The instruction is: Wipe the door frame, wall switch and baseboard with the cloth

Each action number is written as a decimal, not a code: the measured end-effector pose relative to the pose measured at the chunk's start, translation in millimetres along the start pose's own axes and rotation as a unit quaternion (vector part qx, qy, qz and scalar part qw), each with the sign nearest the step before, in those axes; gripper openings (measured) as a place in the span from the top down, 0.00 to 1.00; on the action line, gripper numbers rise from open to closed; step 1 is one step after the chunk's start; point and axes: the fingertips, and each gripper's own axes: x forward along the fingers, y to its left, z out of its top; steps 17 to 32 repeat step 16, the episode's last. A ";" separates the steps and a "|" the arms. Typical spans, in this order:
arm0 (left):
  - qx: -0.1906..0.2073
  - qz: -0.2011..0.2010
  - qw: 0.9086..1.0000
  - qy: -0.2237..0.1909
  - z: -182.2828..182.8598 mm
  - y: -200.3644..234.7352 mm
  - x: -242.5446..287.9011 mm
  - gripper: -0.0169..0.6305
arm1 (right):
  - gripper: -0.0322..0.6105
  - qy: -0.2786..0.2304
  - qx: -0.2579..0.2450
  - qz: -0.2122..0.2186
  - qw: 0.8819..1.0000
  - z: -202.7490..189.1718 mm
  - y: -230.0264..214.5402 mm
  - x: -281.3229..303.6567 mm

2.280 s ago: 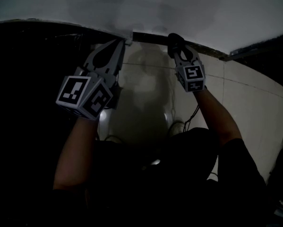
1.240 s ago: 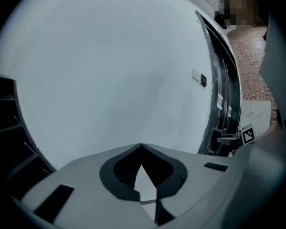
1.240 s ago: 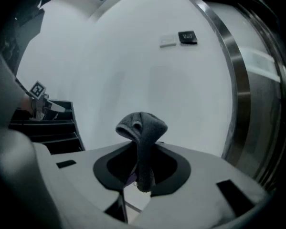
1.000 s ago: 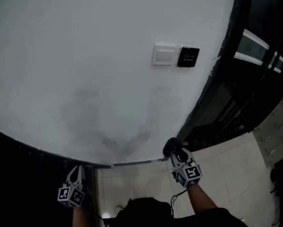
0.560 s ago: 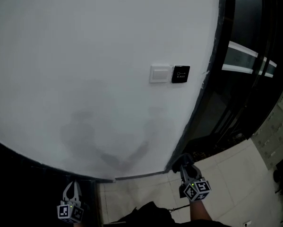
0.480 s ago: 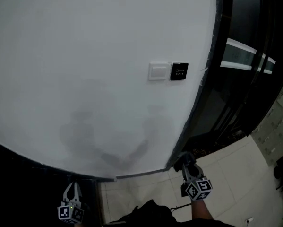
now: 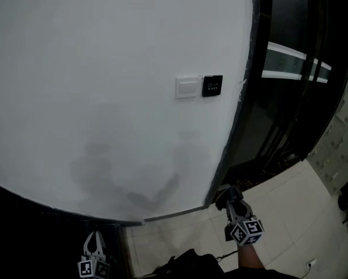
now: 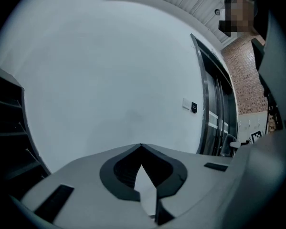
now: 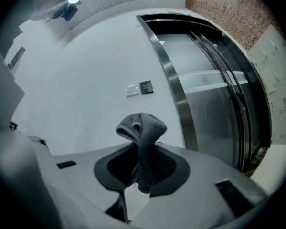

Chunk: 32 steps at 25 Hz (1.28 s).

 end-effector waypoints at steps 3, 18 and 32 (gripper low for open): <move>-0.001 0.011 1.000 -0.003 1.0 2.1 -2.9 0.99 | 0.83 0.001 0.004 0.000 1.000 5.2 -1.1 -1.1; -0.023 0.015 1.000 -0.002 -4.6 8.9 18.6 0.99 | 0.84 -0.013 0.020 -0.010 1.000 17.4 -20.5 13.6; -0.023 0.015 1.000 -0.002 -4.6 8.9 18.6 0.99 | 0.84 -0.013 0.020 -0.010 1.000 17.4 -20.5 13.6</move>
